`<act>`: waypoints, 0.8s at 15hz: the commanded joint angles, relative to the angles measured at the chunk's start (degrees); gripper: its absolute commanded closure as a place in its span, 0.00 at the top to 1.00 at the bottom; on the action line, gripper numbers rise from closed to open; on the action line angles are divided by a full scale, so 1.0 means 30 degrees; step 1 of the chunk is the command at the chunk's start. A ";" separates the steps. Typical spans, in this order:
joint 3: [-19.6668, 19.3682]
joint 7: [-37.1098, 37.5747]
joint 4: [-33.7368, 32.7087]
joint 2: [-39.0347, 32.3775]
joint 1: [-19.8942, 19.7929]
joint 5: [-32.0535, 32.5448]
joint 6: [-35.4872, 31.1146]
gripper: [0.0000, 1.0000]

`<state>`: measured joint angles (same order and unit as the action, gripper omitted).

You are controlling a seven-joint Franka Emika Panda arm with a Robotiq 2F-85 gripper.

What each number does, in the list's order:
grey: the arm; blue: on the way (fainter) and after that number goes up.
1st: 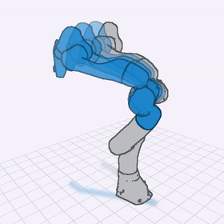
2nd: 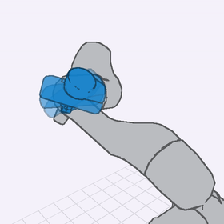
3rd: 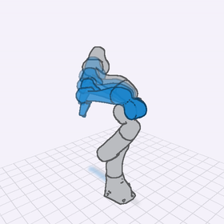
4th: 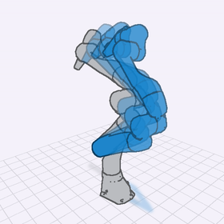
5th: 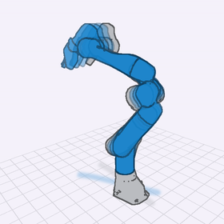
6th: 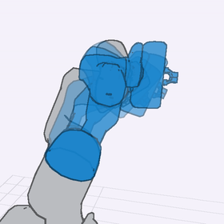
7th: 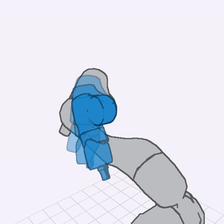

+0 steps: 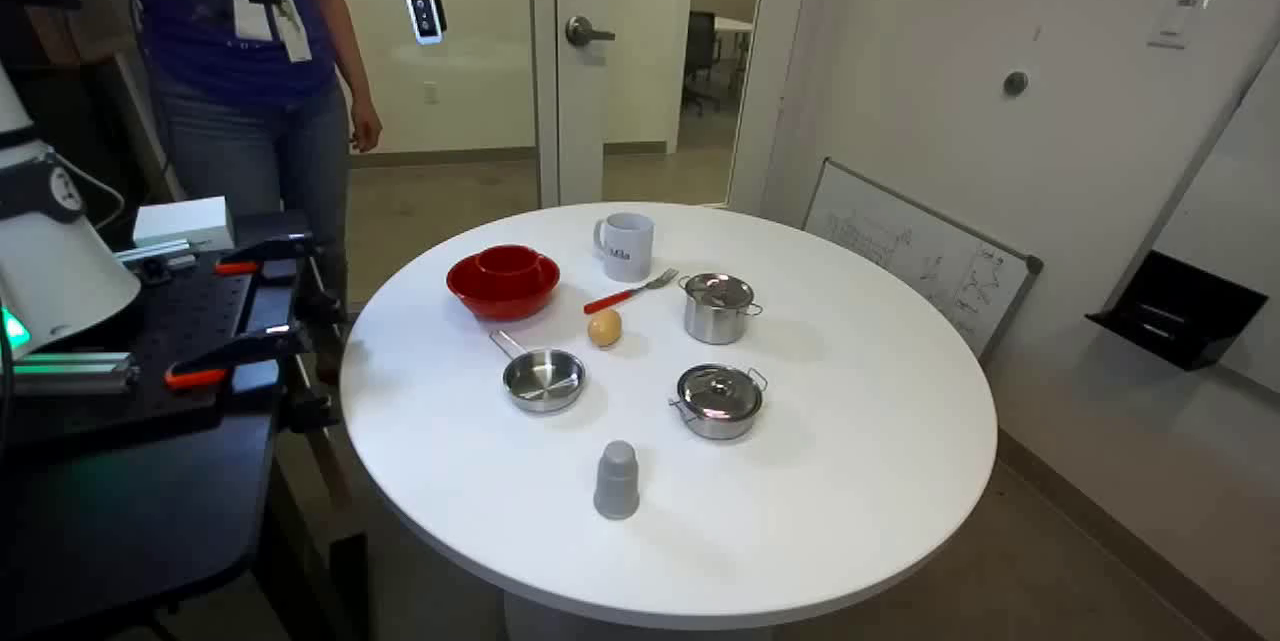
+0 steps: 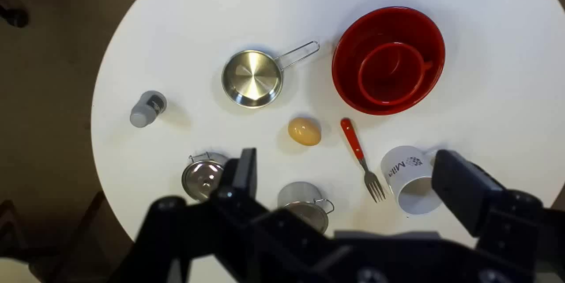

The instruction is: Pick the cup in the bowl and put it on the table

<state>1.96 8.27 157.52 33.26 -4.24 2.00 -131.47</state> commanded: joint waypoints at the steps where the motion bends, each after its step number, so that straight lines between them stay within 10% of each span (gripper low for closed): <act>1: -0.0058 0.0021 -0.0029 0.0009 0.0053 0.0038 0.0055 1.00; 12: 0.1028 0.2160 -0.0666 -0.4629 0.0812 -0.0653 -0.2878 1.00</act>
<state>3.99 11.12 157.30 25.77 -2.16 1.22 -136.24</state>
